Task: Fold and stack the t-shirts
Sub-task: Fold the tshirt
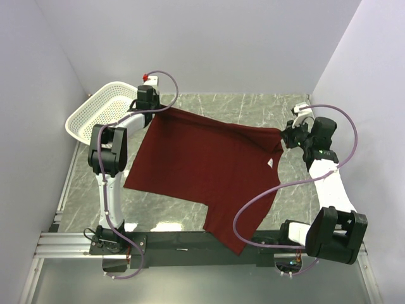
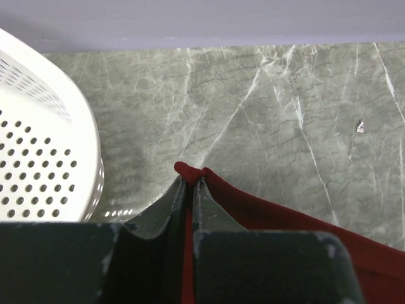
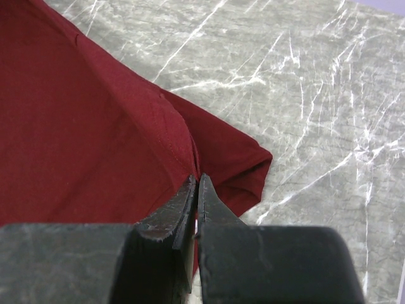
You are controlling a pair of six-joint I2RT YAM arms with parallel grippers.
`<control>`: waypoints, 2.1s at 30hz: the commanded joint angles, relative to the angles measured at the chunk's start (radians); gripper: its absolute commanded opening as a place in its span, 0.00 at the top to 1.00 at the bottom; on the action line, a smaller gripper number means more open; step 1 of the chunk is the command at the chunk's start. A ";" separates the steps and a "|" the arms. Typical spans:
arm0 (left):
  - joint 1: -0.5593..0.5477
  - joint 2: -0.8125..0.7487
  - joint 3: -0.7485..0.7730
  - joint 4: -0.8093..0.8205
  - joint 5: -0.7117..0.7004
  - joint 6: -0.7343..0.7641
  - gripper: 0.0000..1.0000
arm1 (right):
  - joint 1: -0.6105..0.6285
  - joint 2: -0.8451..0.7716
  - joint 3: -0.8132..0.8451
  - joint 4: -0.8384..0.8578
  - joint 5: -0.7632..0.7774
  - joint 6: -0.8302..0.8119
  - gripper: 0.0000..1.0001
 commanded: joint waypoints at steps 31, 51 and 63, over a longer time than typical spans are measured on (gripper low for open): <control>0.009 -0.152 -0.183 0.056 -0.051 0.018 0.84 | -0.010 -0.070 -0.067 -0.038 0.056 -0.090 1.00; 0.006 -0.372 -0.331 0.085 0.143 -0.034 0.31 | -0.010 -0.078 -0.070 -0.132 -0.076 -0.194 1.00; 0.006 -0.425 -0.408 0.075 0.134 -0.048 0.29 | -0.011 -0.089 -0.054 -0.296 -0.088 -0.415 1.00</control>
